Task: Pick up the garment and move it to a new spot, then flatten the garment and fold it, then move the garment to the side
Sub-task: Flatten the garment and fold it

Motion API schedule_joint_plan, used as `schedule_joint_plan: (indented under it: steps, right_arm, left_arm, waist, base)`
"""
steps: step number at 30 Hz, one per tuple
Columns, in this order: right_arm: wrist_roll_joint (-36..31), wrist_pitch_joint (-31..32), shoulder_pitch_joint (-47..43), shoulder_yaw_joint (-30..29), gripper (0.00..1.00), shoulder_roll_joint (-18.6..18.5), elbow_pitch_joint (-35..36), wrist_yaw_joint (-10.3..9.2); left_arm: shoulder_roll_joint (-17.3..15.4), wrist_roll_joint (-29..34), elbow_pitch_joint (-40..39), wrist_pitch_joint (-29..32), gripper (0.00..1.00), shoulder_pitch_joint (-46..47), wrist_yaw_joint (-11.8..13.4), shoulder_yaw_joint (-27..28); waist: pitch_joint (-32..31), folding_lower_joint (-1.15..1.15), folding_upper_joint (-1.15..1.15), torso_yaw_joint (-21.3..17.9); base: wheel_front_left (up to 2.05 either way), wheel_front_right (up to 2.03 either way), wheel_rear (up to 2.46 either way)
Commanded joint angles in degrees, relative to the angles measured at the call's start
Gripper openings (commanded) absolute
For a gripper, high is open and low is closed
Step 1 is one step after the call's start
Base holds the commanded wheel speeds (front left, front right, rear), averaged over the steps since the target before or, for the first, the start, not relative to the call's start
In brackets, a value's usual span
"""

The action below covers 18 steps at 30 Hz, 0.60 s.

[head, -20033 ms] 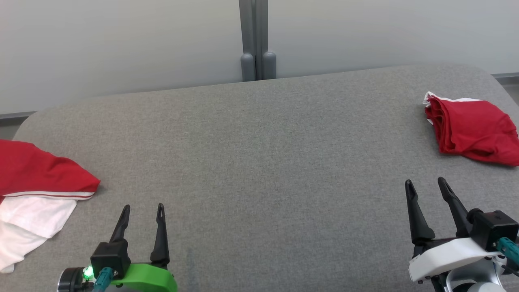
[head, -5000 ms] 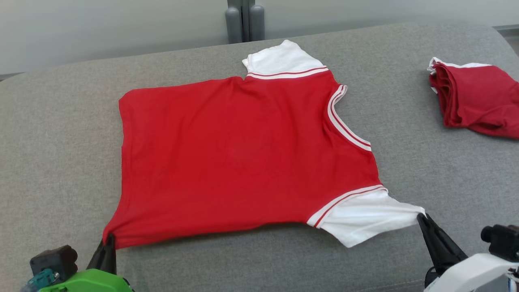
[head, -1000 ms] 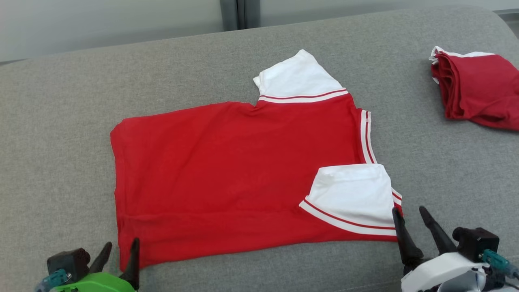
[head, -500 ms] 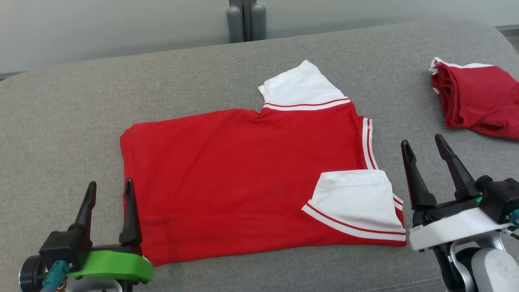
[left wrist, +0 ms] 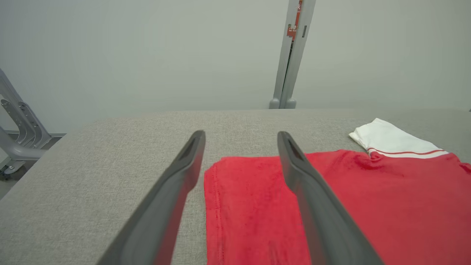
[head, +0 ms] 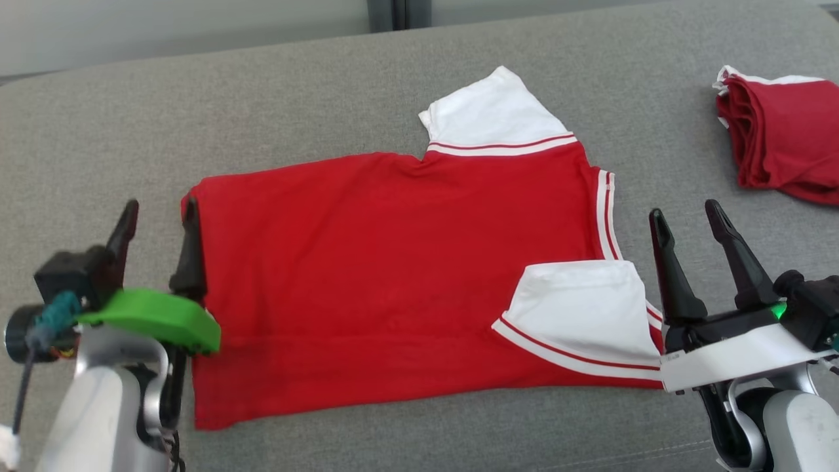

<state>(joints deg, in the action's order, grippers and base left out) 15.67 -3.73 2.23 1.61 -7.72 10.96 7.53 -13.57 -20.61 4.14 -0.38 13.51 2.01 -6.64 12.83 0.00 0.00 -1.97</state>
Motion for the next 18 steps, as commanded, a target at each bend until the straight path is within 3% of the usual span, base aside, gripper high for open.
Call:
schedule_joint_plan:
  steps: [1,8,15,16,18]
  right_arm:
    - [0.4,-0.44,1.1,0.25,1.0,0.03,-0.2,-0.08]
    - [1.33,-1.65,4.07,2.16,1.0,0.11,-1.9,-0.09]
    - [2.21,-2.73,5.85,3.03,1.0,0.08,-3.93,-0.08]
    - [2.47,-3.07,6.09,2.83,1.0,0.0,-4.5,-0.09]
    - [2.73,-3.29,6.6,2.39,1.0,-0.36,-5.43,-0.08]
  left_arm:
    - [-0.71,-0.87,1.92,1.3,1.0,3.37,-0.81,0.35]
    - [-3.67,-4.86,17.11,9.9,1.0,16.2,-4.88,0.76]
    - [-5.42,-7.2,29.94,13.46,1.0,23.34,-7.37,0.38]
    - [-5.55,-7.42,32.06,14.02,0.95,24.09,-7.61,0.11]
    - [-5.61,-8.05,34.62,15.01,0.33,25.09,-8.11,-0.4]
  waist:
    - [3.28,0.0,0.0,-0.9]
    - [8.15,0.0,0.0,-2.99]
    - [10.8,0.0,0.0,-4.48]
    - [10.99,0.0,0.0,-4.58]
    - [11.26,0.0,0.0,-4.66]
  base:
    - [0.0,0.0,0.0]
    - [0.0,0.0,0.0]
    - [0.0,0.0,0.0]
    - [0.0,0.0,0.0]
    - [0.0,0.0,0.0]
